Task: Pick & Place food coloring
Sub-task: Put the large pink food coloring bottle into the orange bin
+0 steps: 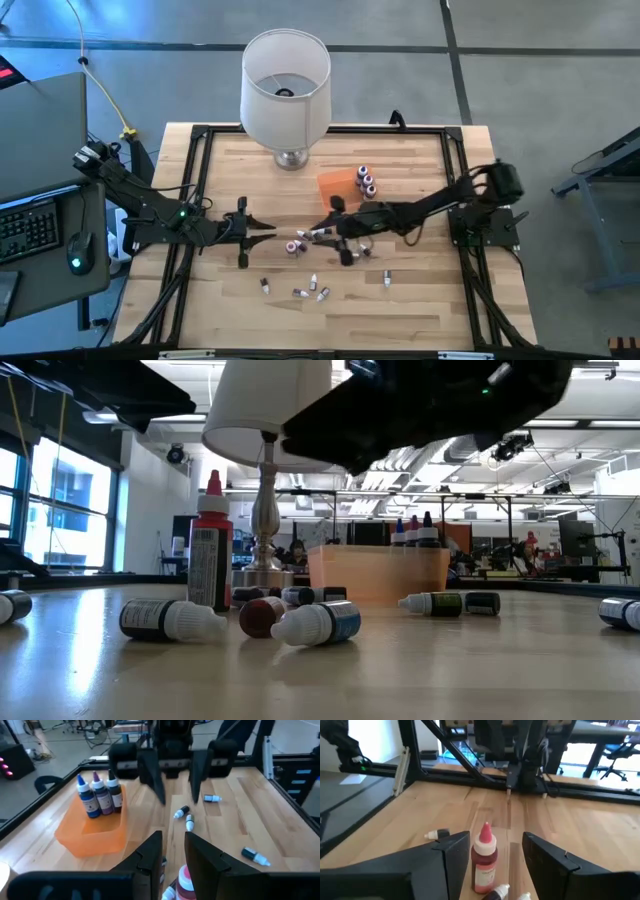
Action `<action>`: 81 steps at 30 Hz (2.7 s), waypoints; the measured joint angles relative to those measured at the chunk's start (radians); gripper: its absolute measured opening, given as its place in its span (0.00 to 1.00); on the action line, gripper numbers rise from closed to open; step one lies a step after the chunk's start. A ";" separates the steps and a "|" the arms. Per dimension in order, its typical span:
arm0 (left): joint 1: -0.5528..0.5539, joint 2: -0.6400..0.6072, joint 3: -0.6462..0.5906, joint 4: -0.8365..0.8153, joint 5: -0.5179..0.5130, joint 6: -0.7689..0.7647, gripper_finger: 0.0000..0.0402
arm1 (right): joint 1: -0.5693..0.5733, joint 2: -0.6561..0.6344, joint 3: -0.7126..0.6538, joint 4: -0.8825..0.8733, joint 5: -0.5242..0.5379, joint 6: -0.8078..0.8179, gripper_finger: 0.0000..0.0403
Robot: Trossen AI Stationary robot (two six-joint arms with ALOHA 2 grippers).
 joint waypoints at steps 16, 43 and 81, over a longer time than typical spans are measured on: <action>0.000 0.000 0.001 -0.001 0.009 0.001 0.20 | 0.000 0.264 0.245 0.001 -0.005 0.076 0.44; 0.000 0.001 0.002 -0.001 0.008 0.000 0.20 | -0.001 0.318 0.249 0.054 -0.013 0.119 0.33; 0.000 0.002 0.002 0.042 0.009 -0.029 0.20 | -0.031 -0.396 -0.068 -0.399 0.537 0.005 0.09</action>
